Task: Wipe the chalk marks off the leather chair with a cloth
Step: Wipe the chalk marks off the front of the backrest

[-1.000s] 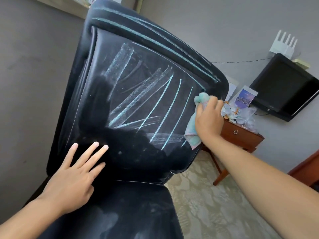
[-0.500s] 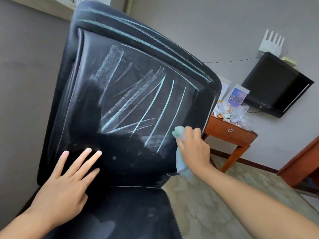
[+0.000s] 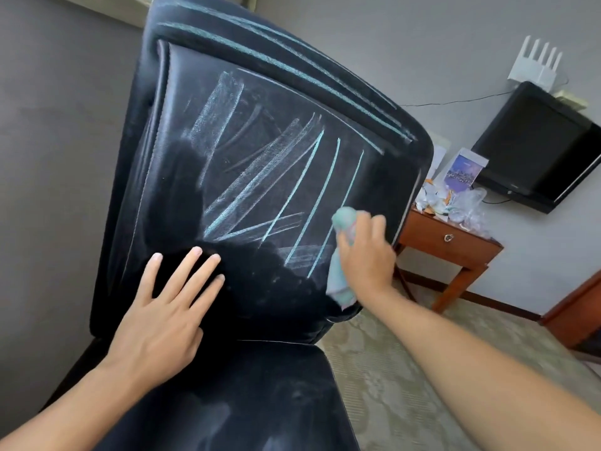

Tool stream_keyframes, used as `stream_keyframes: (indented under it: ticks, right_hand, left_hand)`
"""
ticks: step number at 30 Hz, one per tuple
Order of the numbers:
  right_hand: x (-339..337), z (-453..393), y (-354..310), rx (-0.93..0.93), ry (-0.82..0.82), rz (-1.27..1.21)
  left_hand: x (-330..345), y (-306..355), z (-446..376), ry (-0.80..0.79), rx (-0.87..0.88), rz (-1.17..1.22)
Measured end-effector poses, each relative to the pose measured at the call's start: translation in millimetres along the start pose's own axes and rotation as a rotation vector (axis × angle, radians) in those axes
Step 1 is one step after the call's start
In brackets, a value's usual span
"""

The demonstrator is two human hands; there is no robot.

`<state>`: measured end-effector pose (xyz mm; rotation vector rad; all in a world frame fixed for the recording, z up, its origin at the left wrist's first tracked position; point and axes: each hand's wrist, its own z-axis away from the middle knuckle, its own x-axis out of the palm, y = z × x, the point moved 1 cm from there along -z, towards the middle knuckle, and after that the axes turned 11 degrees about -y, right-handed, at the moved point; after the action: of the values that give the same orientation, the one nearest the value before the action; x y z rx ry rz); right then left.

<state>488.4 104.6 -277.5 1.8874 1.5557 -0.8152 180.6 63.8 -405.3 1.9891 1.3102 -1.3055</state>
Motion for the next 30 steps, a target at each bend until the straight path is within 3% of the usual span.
stream_keyframes:
  ticks: [6, 9, 14, 18, 22, 24, 27, 30]
  right_hand:
    - [21.5, 59.5, 5.1, -0.175, -0.287, 0.092]
    - [-8.8, 26.9, 13.3, -0.226, -0.212, 0.145]
    - [-83.0, -82.0, 21.0, -0.013, 0.019, 0.04]
    - [-90.8, -126.4, 23.7, 0.07, 0.036, 0.017]
    - [-52.9, -88.6, 5.4, 0.115, 0.14, -0.13]
    - [-31.8, -51.5, -6.0, 0.127, 0.115, -0.12]
    - [7.0, 17.8, -19.6, 0.016, 0.0, -0.006]
    - [44.6, 77.6, -23.6, -0.054, -0.255, -0.024]
  left_hand:
    - [-4.8, -1.4, -3.9, 0.009, 0.001, 0.009]
    - [-10.2, -6.7, -6.8, 0.01, -0.018, 0.027]
    - [-10.6, -8.2, -9.9, -0.011, -0.024, 0.036]
    - [-11.6, -11.0, -11.9, 0.02, -0.017, 0.011]
    - [-9.7, -14.0, -11.7, 0.032, -0.014, 0.014]
    - [-9.1, -14.3, -11.9, 0.026, -0.014, 0.02]
    - [-9.1, -15.3, -12.3, 0.012, -0.004, 0.03]
    - [-11.1, -16.5, -11.3, 0.007, 0.008, 0.035]
